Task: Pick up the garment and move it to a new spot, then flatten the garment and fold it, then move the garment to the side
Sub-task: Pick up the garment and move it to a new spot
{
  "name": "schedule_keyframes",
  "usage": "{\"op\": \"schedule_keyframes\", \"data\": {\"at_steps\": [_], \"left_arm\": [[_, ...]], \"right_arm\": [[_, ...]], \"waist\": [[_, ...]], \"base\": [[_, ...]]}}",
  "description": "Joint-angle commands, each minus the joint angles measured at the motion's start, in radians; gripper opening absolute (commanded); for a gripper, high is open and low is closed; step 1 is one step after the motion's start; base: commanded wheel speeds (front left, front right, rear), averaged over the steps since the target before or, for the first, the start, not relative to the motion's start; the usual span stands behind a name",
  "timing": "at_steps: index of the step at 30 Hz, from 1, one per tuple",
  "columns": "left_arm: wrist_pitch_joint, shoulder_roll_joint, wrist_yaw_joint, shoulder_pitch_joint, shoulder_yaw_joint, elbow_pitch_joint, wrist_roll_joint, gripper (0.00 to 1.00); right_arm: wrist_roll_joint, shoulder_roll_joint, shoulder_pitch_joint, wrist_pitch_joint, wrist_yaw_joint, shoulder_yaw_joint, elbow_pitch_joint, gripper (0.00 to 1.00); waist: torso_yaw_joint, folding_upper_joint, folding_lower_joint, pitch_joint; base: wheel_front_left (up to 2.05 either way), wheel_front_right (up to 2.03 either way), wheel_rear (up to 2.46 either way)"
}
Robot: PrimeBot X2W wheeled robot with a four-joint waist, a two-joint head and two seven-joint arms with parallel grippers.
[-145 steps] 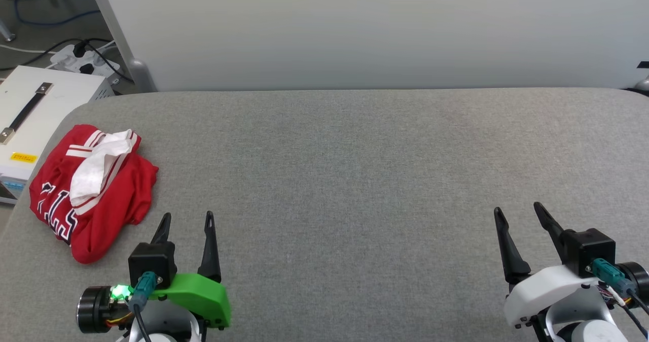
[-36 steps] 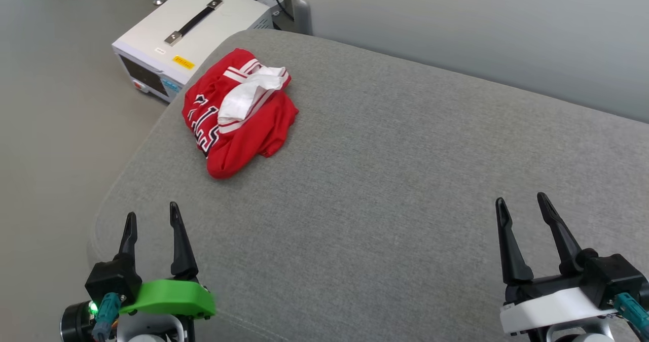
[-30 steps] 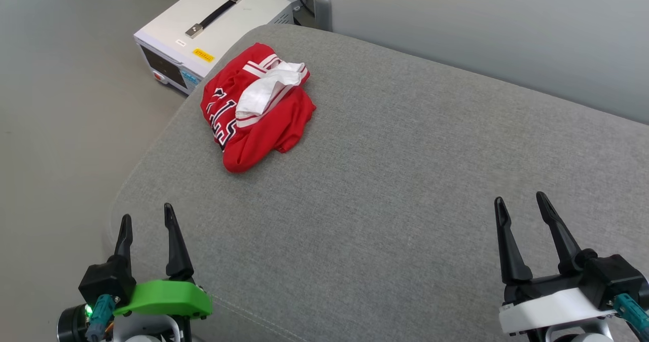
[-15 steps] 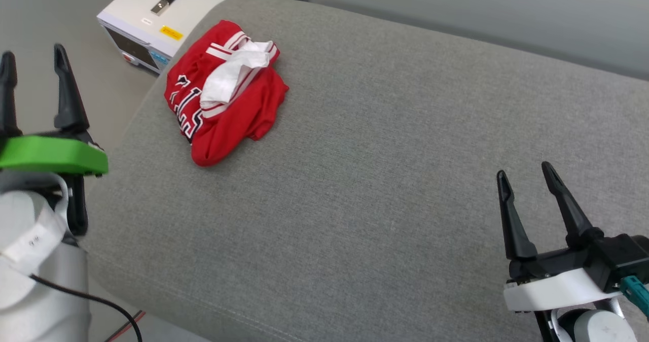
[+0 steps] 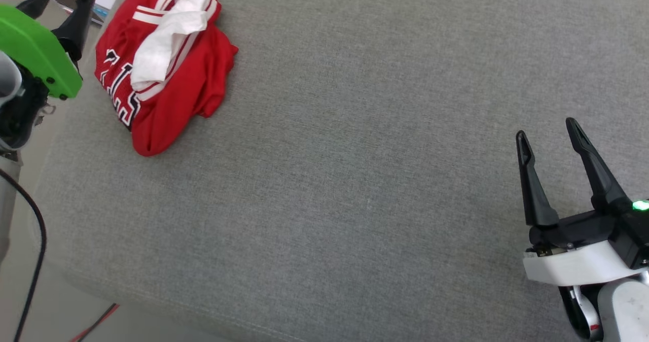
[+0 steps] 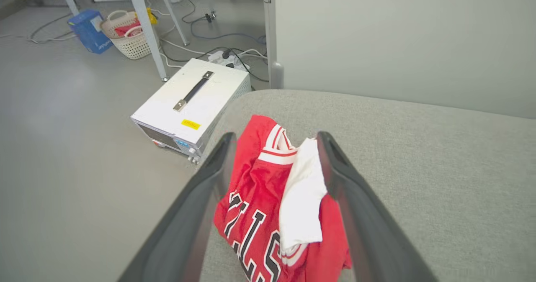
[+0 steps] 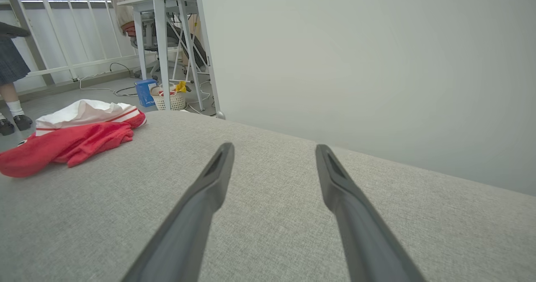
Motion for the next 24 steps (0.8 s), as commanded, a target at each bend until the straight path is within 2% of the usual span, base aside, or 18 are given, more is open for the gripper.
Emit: {"op": "schedule_keyframes", "data": {"at_steps": [1, 6, 10, 17, 24], "left_arm": [[0.05, 0.023, -0.003, -0.033, -0.023, 0.009, -0.034, 1.0], [0.259, 0.069, -0.003, -0.091, -0.131, 0.044, -0.13, 1.0], [0.356, 0.073, -0.003, -0.114, -0.185, 0.094, -0.175, 1.0], [0.416, 0.056, -0.003, -0.109, -0.272, 0.203, -0.183, 1.0], [0.425, 0.007, -0.003, -0.084, -0.331, 0.298, -0.21, 1.0]], "right_arm": [[-0.004, -0.007, -0.025, -0.009, -0.001, 0.001, -0.008, 1.0], [-0.003, -0.018, -0.053, -0.009, -0.001, 0.0, -0.013, 1.0], [0.001, -0.02, -0.066, -0.009, -0.001, -0.008, -0.013, 1.0], [0.009, -0.024, -0.084, -0.009, -0.001, -0.013, -0.011, 1.0], [0.011, -0.022, -0.087, -0.009, -0.001, -0.017, -0.007, 1.0]], "waist": [[-0.039, 0.0, -0.0002, 0.059], [-0.067, 0.0, -0.0002, 0.109], [-0.089, 0.0, -0.0002, 0.141], [-0.119, 0.0, -0.0002, 0.174], [-0.123, 0.0, -0.0002, 0.179]], "base": [[0.0, 0.0, 0.0], [0.0, 0.0, 0.0], [0.0, 0.0, 0.0], [0.0, 0.0, 0.0], [0.0, 0.0, 0.0]]}}
